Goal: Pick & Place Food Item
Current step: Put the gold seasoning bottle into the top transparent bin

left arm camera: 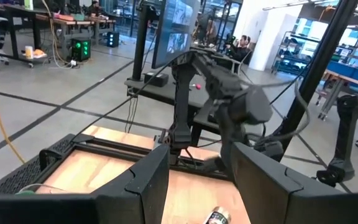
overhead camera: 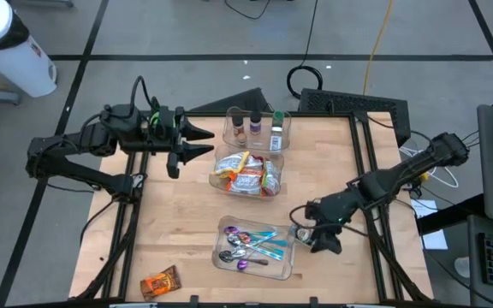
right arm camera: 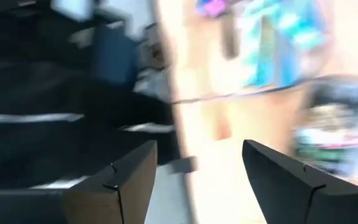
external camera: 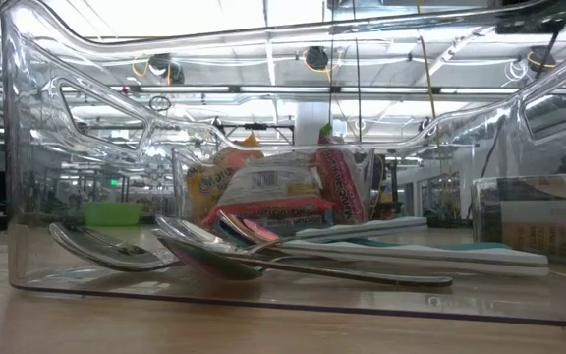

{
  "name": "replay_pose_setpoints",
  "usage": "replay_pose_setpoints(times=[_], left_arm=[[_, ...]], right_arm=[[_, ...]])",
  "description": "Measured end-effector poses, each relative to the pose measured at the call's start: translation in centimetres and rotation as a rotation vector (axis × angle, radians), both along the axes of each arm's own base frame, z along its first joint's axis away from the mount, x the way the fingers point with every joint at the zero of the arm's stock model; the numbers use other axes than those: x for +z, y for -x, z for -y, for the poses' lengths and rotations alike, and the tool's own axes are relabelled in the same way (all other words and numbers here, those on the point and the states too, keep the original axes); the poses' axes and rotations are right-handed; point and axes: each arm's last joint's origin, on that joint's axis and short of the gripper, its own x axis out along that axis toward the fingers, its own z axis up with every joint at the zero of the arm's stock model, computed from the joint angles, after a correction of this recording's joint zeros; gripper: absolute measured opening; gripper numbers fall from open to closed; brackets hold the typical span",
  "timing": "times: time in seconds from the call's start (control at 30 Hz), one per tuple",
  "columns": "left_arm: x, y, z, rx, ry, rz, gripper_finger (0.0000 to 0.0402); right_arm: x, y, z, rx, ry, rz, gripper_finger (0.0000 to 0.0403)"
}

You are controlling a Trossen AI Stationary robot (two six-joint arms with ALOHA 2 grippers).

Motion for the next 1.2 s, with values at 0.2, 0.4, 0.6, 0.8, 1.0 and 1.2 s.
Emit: replay_pose_setpoints(times=[0.2,0.4,0.6,0.8,1.0,1.2], left_arm=[[-0.1,0.0,0.0,0.0,0.001,-0.006,0.0179],[-0.2,0.0,0.0,0.002,0.036,-0.018,0.0179],[-0.2,0.0,0.0,0.004,0.077,-0.023,0.0179],[-0.5,-0.7,0.0,0.037,0.173,-0.032,0.0179],[-0.8,-1.6,0.4,0.024,0.269,-0.035,0.0179],[-1.5,-2.9,1.5,0.05,0.311,-0.048,0.0179]], right_arm=[[2.6,0.4,-0.5,-0.106,0.31,-0.036,0.0228],[0.6,-0.7,-2.5,-0.073,0.579,-0.236,0.0228],[-1.5,-0.8,-2.4,0.001,0.828,-0.41,0.0228],[-1.3,-1.0,-2.0,-0.124,0.867,-0.378,0.0227],[-0.7,-0.8,-1.9,-0.042,0.854,-0.323,0.023],[-0.5,-1.4,-2.0,-0.027,0.852,-0.249,0.025]])
